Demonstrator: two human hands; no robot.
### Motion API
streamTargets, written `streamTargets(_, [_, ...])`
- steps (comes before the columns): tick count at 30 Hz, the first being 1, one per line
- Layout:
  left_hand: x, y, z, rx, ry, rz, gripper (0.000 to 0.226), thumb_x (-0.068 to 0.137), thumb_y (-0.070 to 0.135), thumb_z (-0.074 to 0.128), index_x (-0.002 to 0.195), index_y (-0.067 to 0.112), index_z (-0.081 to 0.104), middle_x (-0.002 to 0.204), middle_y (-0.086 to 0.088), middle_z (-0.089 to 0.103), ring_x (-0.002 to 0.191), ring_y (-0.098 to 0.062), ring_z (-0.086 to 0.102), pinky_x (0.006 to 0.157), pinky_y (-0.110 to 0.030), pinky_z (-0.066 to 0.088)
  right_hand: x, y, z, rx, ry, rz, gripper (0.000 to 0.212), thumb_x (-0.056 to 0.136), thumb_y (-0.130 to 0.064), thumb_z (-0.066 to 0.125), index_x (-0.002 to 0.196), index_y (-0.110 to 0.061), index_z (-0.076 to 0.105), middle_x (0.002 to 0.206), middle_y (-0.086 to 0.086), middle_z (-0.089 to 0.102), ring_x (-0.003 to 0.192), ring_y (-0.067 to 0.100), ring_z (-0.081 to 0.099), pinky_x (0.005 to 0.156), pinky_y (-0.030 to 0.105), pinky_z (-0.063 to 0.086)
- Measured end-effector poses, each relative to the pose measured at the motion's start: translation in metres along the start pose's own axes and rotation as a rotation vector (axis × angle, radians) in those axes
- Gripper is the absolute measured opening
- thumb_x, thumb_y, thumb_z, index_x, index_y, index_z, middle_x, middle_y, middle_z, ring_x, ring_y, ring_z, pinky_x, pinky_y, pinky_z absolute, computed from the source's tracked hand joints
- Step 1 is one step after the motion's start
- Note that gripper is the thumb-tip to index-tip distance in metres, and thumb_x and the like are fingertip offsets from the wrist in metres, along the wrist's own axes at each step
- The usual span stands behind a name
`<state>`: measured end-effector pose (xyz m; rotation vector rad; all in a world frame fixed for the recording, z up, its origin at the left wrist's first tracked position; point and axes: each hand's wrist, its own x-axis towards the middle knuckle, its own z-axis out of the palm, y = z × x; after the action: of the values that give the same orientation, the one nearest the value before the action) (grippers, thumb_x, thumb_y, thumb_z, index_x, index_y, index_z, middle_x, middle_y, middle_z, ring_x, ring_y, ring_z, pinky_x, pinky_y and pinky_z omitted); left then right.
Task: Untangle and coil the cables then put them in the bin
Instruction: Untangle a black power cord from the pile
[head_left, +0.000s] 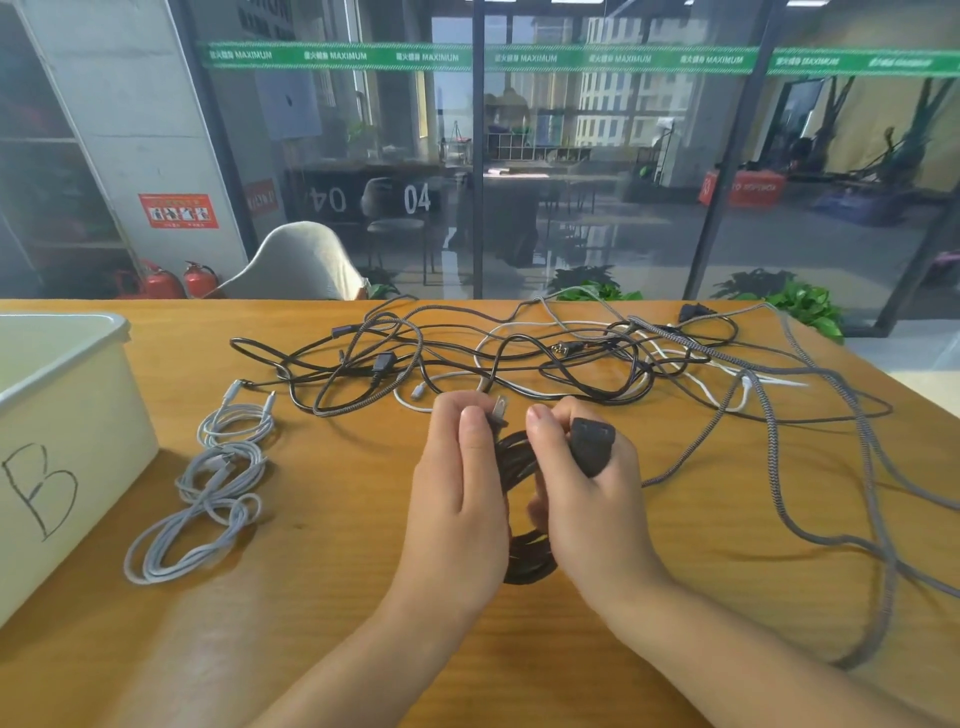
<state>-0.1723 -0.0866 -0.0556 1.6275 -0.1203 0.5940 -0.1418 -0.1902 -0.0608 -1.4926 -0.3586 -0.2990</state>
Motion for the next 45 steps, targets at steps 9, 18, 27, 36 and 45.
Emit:
streamTargets(9, [0.004, 0.0, -0.004, 0.153, -0.055, 0.094, 0.034, 0.109, 0.031, 0.037, 0.083, 0.018, 0.055, 0.063, 0.014, 0.055, 0.056, -0.008, 0.05, 0.055, -0.018, 0.038, -0.005, 0.001, 0.0, -0.017, -0.028, -0.042, 0.023, 0.092, -0.047, 0.069, 0.096, -0.024, 0.064, 0.074, 0.008, 0.065, 0.067, 0.036, 0.06, 0.056, 0.046, 0.052])
streamTargets(18, [0.001, 0.003, 0.002, -0.041, -0.096, -0.037, 0.023, 0.108, 0.029, 0.043, 0.095, 0.014, 0.057, 0.051, 0.014, 0.056, 0.044, -0.003, 0.05, 0.046, -0.016, 0.04, 0.0, 0.0, -0.006, 0.06, -0.002, 0.022, 0.012, 0.1, -0.034, 0.067, 0.09, -0.028, 0.067, 0.075, 0.018, 0.068, 0.062, 0.037, 0.056, 0.049, 0.034, 0.044])
streamTargets(27, [0.001, -0.006, 0.003, -0.091, -0.053, -0.075, 0.027, 0.104, 0.033, 0.048, 0.112, 0.022, 0.071, 0.068, 0.009, 0.06, 0.055, -0.009, 0.045, 0.049, -0.03, 0.039, 0.009, 0.005, -0.013, 0.173, -0.112, 0.179, 0.027, 0.091, -0.049, 0.068, 0.102, -0.025, 0.067, 0.077, 0.004, 0.06, 0.067, 0.016, 0.054, 0.055, 0.033, 0.05])
streamTargets(36, [0.021, -0.011, -0.02, -0.148, 0.226, -0.079, 0.033, 0.103, 0.042, 0.05, 0.118, 0.02, 0.068, 0.062, 0.017, 0.045, 0.055, -0.008, 0.041, 0.052, -0.027, 0.041, 0.007, 0.005, -0.017, 0.077, -0.087, 0.059, 0.038, 0.075, -0.036, 0.087, 0.098, -0.013, 0.067, 0.078, 0.007, 0.061, 0.061, 0.021, 0.056, 0.058, 0.034, 0.051])
streamTargets(45, [0.028, -0.005, -0.03, -0.264, 0.267, -0.067, 0.036, 0.101, 0.045, 0.049, 0.116, 0.018, 0.067, 0.068, 0.007, 0.045, 0.058, -0.013, 0.036, 0.051, -0.027, 0.042, 0.004, 0.013, -0.012, 0.358, -0.125, 0.342, 0.027, 0.085, -0.017, 0.075, 0.109, -0.006, 0.073, 0.097, 0.008, 0.076, 0.086, 0.019, 0.069, 0.071, 0.03, 0.06])
